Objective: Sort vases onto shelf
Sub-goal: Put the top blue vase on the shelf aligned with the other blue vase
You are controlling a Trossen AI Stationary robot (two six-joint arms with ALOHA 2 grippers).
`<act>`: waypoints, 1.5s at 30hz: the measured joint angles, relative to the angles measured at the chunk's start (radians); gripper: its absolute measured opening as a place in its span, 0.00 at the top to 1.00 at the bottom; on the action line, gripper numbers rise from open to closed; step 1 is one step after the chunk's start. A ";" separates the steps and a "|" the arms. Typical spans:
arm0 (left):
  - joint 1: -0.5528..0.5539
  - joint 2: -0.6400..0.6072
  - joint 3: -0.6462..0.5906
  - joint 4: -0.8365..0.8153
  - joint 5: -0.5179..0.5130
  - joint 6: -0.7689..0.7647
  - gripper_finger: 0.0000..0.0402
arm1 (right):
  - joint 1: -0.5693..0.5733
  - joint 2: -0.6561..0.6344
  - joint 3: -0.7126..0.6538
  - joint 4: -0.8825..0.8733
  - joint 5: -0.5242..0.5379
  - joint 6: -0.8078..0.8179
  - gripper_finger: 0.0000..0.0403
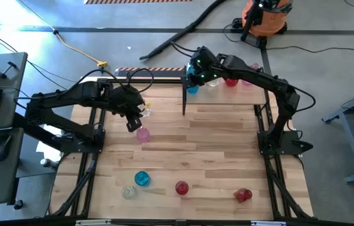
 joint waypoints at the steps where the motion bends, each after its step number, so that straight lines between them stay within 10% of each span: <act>1: 0.000 0.000 0.000 0.000 0.000 0.000 0.72 | 0.000 0.000 0.000 -0.004 0.004 0.000 0.82; 45: 0.000 0.000 0.000 0.000 0.000 0.001 0.72 | -0.013 -0.002 0.000 -0.053 -0.007 -0.016 0.82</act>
